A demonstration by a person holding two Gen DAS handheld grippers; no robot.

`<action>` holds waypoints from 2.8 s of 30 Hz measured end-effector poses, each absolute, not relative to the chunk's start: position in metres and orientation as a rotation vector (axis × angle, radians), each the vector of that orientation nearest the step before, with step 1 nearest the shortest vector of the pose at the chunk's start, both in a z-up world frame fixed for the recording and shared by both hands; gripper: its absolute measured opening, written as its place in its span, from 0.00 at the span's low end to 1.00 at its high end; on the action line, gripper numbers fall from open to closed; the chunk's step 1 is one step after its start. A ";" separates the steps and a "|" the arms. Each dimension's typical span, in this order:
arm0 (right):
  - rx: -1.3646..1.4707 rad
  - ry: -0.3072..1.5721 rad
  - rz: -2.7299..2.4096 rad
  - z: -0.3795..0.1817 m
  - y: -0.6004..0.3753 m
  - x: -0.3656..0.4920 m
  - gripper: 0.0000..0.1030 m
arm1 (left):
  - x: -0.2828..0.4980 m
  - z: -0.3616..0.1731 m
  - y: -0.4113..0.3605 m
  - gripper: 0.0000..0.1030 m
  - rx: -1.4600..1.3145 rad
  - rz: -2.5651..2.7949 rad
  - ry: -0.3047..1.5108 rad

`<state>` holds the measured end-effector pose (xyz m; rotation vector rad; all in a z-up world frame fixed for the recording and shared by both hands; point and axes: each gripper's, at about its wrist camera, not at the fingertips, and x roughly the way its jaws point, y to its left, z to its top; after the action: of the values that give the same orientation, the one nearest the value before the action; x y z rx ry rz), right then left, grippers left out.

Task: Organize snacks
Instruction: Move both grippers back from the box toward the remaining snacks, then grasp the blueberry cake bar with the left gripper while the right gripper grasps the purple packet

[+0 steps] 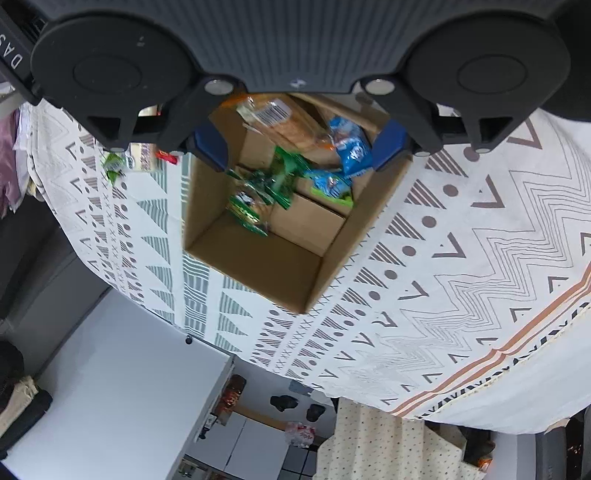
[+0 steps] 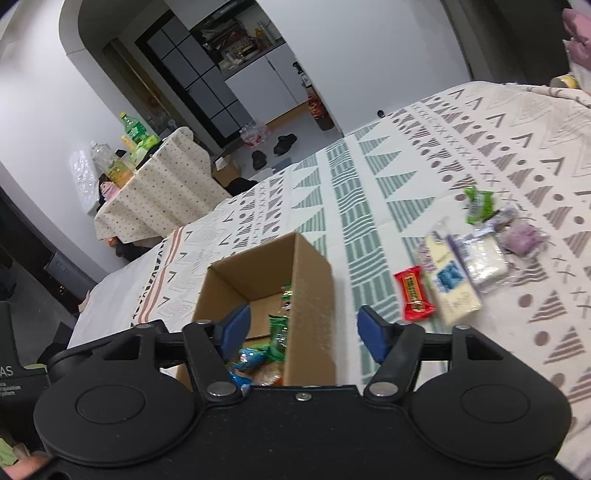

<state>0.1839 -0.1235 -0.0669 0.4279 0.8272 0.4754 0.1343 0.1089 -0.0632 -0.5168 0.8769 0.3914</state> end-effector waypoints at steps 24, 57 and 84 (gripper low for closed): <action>0.537 0.758 0.363 -0.072 -0.239 0.166 0.88 | 0.125 -0.044 0.018 1.00 -0.458 0.257 0.788; 0.643 0.776 0.284 -0.135 -0.310 0.196 0.84 | 0.170 -0.088 -0.056 0.97 -0.353 0.188 0.856; 0.789 0.913 0.233 -0.209 -0.297 0.286 0.59 | 0.263 -0.163 -0.071 0.64 -0.410 0.106 0.988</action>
<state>0.2858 -0.2968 -0.2089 0.7893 0.9130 0.2327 0.2632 -0.0713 -0.1632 -0.4097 0.9884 0.1059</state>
